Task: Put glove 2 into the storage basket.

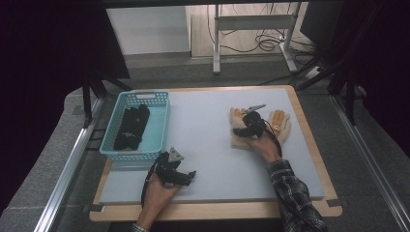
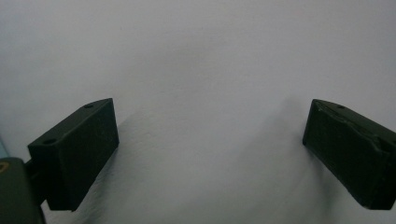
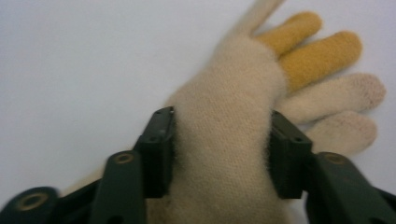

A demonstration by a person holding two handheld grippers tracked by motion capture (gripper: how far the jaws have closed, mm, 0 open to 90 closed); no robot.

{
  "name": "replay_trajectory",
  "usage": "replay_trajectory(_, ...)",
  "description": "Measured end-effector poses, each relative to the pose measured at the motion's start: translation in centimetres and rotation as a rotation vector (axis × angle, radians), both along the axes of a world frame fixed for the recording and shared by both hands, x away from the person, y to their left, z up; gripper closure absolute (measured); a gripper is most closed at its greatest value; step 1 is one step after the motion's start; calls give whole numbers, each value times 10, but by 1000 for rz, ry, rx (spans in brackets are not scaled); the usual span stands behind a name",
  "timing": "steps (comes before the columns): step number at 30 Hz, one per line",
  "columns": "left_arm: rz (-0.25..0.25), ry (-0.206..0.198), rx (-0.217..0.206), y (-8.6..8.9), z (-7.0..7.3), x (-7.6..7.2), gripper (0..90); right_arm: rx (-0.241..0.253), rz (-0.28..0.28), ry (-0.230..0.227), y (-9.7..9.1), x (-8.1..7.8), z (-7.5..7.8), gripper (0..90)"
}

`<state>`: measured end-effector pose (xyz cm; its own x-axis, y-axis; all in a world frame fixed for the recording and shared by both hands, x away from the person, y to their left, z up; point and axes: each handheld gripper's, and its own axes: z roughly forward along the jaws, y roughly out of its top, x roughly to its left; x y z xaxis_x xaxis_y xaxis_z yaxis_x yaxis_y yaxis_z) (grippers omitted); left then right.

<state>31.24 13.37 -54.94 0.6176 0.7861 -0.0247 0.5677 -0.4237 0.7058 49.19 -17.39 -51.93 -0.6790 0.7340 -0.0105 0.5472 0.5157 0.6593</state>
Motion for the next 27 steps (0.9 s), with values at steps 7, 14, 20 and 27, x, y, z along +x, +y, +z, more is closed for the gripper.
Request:
replay_trajectory(7,-1,-1,-2,0,0,0,39,44,8,-37,-1,-12,11,575)
replay_trajectory(14,0,-4,4,0,0,0,39,95,62,-77,-2,-41,44,570)
replay_trajectory(20,-1,-7,6,0,0,-1,39,182,113,-39,2,-81,63,560)
replay_trajectory(27,0,-13,5,0,0,-1,39,156,134,-42,19,-125,47,547)
